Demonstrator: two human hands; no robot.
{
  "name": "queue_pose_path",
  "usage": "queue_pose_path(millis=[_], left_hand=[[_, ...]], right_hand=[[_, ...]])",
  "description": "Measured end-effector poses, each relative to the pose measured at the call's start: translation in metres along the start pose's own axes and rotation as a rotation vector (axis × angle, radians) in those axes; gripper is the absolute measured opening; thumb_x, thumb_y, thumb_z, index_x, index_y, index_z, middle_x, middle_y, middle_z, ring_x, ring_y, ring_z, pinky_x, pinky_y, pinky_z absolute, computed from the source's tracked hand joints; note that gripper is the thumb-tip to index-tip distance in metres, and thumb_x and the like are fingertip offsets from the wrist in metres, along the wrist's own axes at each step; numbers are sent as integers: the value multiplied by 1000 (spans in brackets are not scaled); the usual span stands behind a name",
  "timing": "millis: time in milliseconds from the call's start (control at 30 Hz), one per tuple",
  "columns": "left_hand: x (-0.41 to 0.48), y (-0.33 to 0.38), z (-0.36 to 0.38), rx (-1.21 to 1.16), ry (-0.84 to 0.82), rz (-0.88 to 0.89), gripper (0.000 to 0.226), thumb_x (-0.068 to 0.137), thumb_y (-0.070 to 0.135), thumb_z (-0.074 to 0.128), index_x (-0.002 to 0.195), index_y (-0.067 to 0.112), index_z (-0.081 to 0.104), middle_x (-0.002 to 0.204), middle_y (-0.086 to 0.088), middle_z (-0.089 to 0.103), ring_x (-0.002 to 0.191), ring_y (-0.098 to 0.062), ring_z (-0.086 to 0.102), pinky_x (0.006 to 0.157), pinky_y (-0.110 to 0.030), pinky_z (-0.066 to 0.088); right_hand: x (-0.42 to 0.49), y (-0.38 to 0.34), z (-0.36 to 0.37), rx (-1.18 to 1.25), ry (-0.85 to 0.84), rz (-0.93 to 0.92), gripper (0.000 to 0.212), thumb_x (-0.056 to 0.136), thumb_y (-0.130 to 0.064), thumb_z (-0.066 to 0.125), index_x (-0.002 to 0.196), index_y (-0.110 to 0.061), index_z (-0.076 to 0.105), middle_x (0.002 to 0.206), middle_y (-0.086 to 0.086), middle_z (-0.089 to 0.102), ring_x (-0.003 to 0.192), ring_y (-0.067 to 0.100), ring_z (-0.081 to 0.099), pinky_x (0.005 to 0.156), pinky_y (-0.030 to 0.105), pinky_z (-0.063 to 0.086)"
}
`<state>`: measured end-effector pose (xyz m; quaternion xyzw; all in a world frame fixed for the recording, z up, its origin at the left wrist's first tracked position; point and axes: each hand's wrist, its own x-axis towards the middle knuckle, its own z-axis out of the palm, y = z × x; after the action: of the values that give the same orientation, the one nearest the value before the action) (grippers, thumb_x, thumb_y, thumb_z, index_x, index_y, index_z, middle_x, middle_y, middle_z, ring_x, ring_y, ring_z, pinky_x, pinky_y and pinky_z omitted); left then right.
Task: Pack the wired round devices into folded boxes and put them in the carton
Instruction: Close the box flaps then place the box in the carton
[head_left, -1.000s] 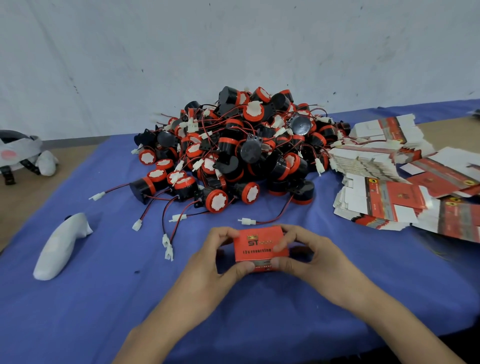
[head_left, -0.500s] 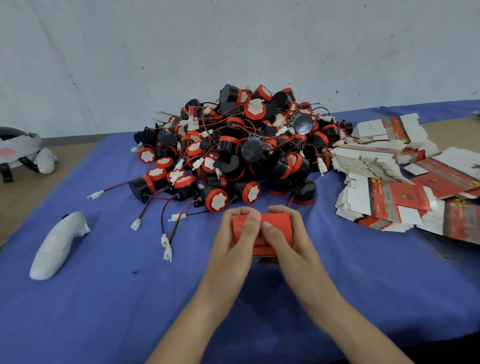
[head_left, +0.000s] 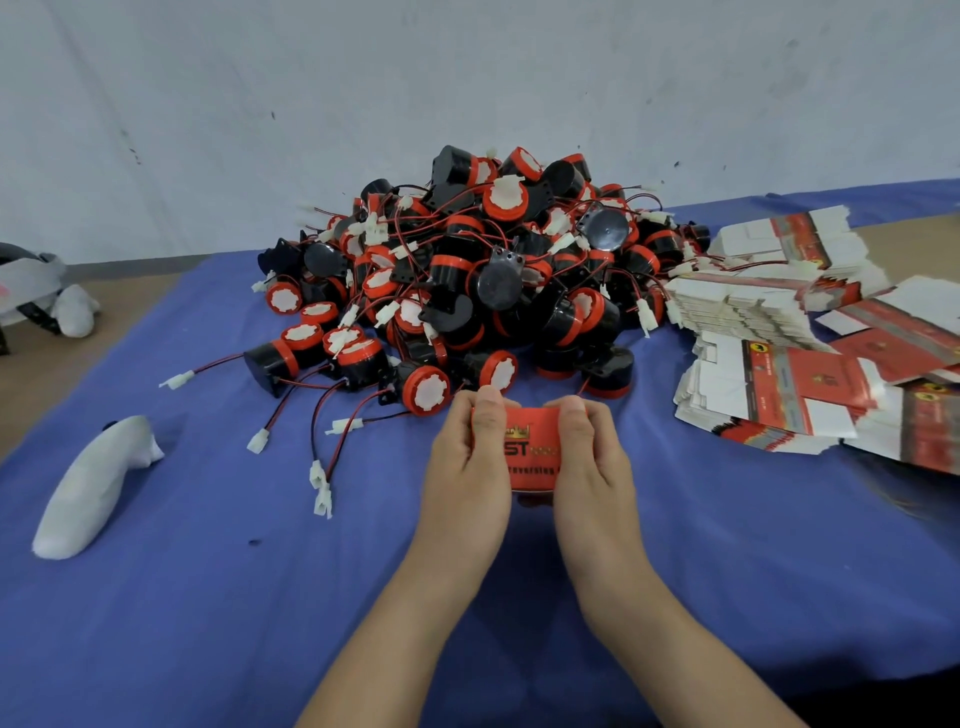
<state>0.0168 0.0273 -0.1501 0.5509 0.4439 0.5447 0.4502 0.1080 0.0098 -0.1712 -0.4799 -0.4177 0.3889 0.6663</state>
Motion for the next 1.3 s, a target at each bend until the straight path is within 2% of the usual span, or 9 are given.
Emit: queue_pose_path(millis=[67,167,367,600,767,967,1133,1233,1300], left_hand=[[0,-2,0,6,10,10,38,105,46,35,87,23,60,69,10,61,67,-7,60,62,-24,54],[-1,-6,-1,-1,35,-7,39,106,46,34,87,26,62,69,11,64,64,-3,61,59,-15,52],[-9,-18,8,-82,127,-30,39,106,45,34,92,26,65,73,11,70,65,-1,65,57,-12,49],[-10,-20,8,-88,135,-47,36,106,48,35,90,38,66,85,2,73,75,-10,70,63,-21,55],[-11,-19,7,-39,139,-34,35,106,48,34,93,36,65,86,6,72,76,-9,70,64,-20,55],[-18,-17,5,-12,150,-28,37,106,46,32,99,28,64,87,0,71,75,-7,68,66,-22,54],[-25,-13,5,-2,138,-18,34,106,49,30,108,34,61,96,-2,67,74,0,65,60,-12,49],[-22,-10,2,-40,131,-34,40,104,57,25,122,39,55,106,-7,66,91,-16,65,75,-27,54],[-19,-7,0,-118,133,-100,40,103,60,27,120,40,57,105,-9,69,93,-24,68,81,-38,56]], right_hand=[[-1,1,-1,-2,-7,11,26,108,-39,39,97,-24,57,71,-12,66,62,2,62,55,18,53],[-2,5,-2,13,-16,28,26,108,-39,39,96,-24,57,72,-11,66,64,2,62,56,17,53],[0,7,-1,1,-51,33,23,107,-38,43,99,-24,60,70,-14,66,62,-4,60,55,11,47],[-5,16,2,-50,-6,-34,21,106,-47,43,105,-33,58,86,-5,70,76,12,68,68,34,60],[-8,14,2,-65,-12,-30,25,104,-52,42,107,-33,58,91,-4,71,79,13,70,66,30,59],[-16,6,1,-98,-23,-25,23,105,-50,41,104,-34,58,90,-4,71,84,18,70,75,40,60],[-20,-2,-1,-80,-37,14,22,108,-44,41,97,-35,59,79,-12,69,73,2,64,68,25,54],[-19,-5,-3,-45,-21,63,24,108,-44,40,102,-29,58,79,-10,67,73,0,64,65,18,53],[-18,-9,-6,-24,9,124,30,108,-45,38,102,-23,57,83,-4,65,74,1,64,66,16,51]])
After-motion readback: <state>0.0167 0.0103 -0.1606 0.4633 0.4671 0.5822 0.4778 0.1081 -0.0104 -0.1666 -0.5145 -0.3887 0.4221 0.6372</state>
